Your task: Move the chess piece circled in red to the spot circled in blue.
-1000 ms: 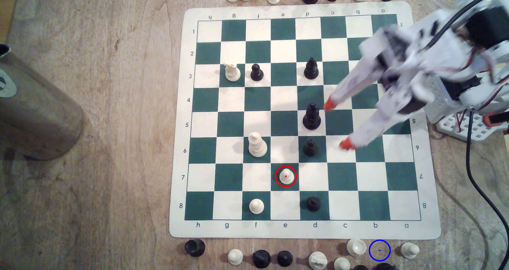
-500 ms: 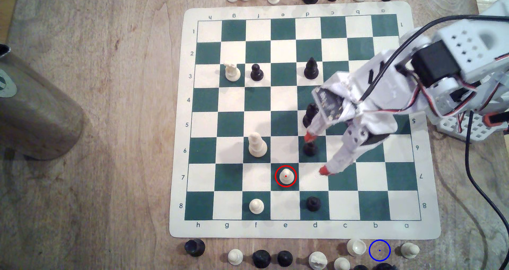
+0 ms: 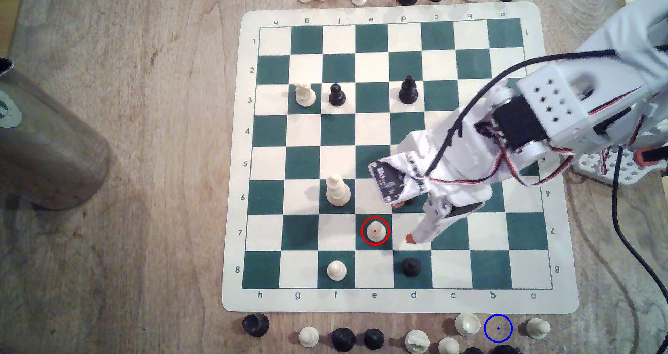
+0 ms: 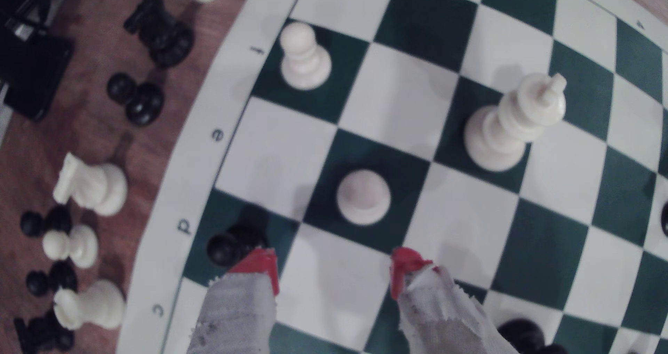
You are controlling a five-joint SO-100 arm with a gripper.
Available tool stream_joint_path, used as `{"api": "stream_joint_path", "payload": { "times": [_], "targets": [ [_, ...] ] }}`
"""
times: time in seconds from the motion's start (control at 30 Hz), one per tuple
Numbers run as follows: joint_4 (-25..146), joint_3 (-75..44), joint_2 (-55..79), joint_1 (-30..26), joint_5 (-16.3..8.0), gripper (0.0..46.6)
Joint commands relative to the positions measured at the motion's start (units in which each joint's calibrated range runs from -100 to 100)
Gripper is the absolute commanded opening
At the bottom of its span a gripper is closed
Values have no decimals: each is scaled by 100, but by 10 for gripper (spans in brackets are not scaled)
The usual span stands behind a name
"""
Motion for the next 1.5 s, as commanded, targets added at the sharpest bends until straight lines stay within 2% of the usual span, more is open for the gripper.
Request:
{"api": "stream_joint_path", "payload": {
  "times": [0.0, 0.37, 0.53, 1.47],
  "targets": [
    [-297, -685, 224, 8, -68, 168],
    [-616, -921, 946, 47, -117, 164],
    [-944, -975, 1218, 86, -234, 160],
    [-1132, -1075, 1600, -47, -342, 128]
  ]
}}
